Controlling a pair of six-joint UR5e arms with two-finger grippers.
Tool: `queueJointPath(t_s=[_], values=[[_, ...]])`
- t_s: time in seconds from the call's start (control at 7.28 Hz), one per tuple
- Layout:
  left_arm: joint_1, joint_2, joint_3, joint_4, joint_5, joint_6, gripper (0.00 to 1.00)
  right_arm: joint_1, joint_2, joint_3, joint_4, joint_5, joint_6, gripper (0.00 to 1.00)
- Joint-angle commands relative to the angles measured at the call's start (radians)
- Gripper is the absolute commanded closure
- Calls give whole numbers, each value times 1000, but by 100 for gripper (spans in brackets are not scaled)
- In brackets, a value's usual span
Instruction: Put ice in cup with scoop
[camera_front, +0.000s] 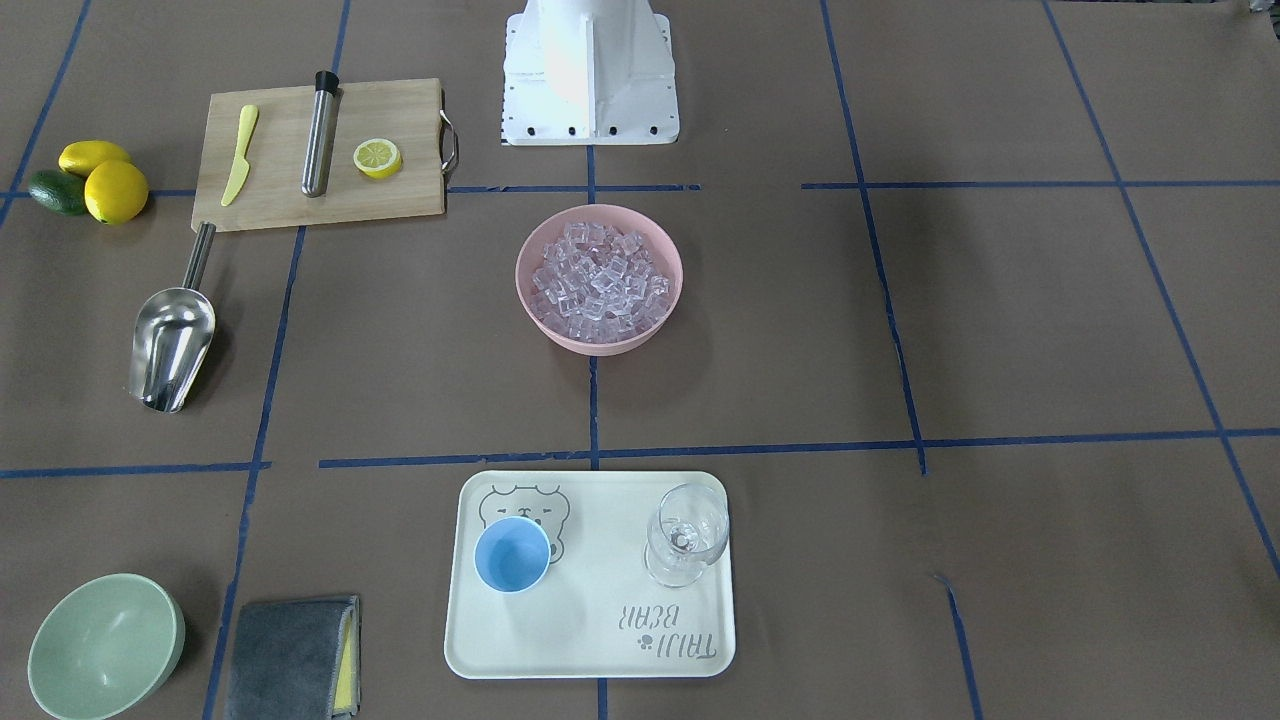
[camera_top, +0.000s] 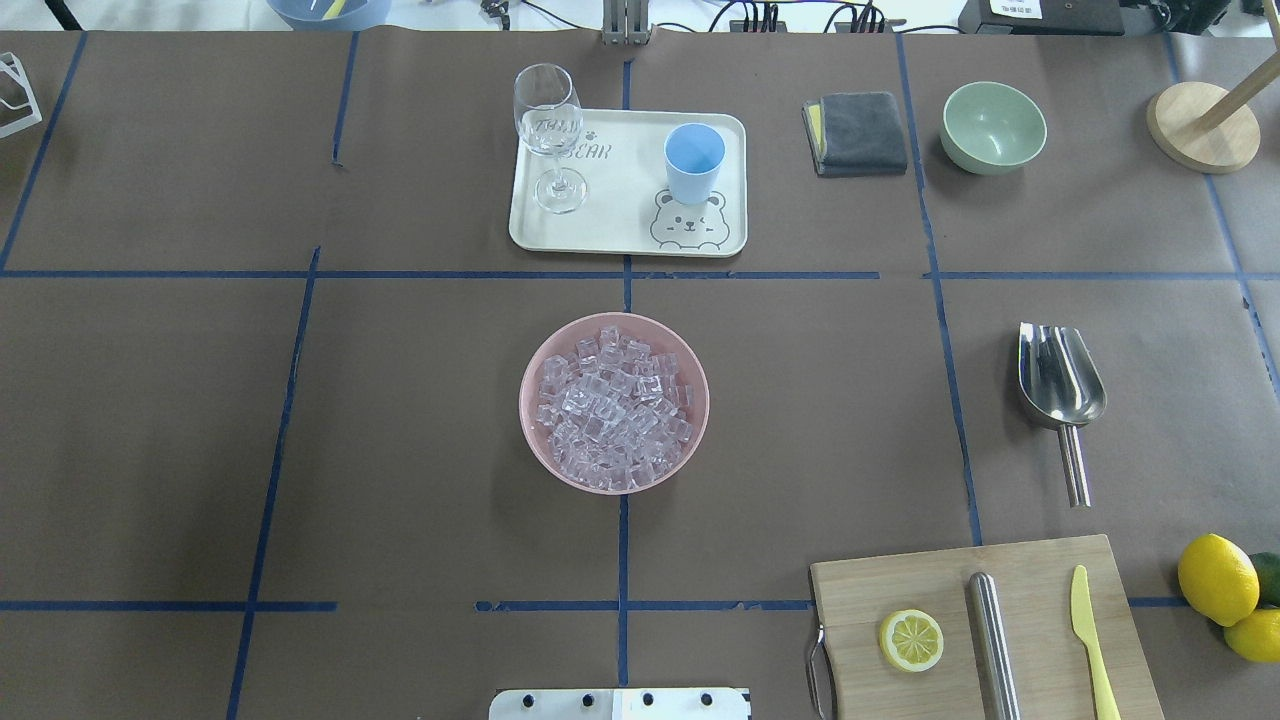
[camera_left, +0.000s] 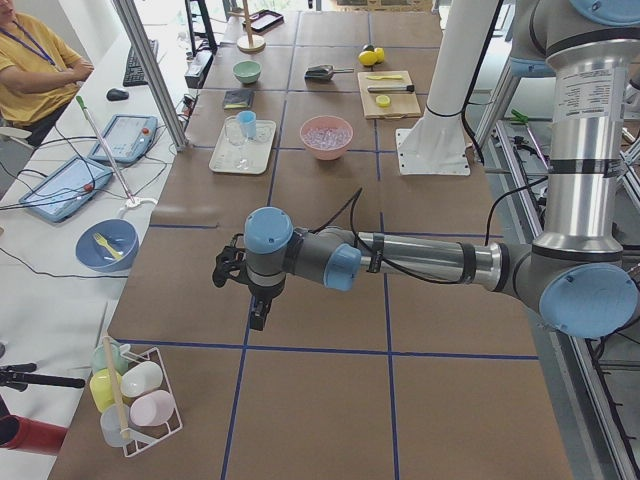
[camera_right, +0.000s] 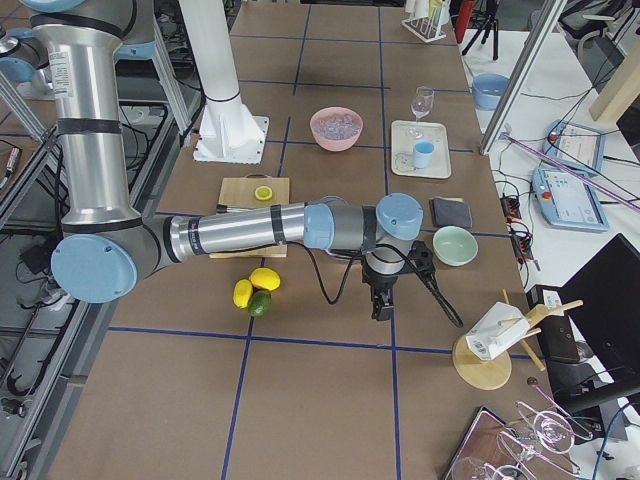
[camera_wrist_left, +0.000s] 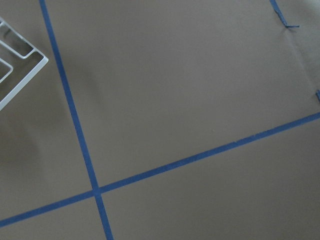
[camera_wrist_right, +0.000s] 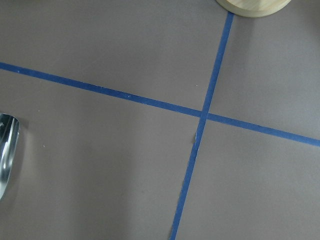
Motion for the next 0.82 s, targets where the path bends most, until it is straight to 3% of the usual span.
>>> queueJointPath(t_s=[0.0, 0.69], values=[[-5, -39, -49, 125, 6, 12, 0, 0, -32, 2, 67, -4, 3, 0], [9, -26, -56, 121, -2, 42, 0, -12, -35, 0, 135, 12, 15, 0]])
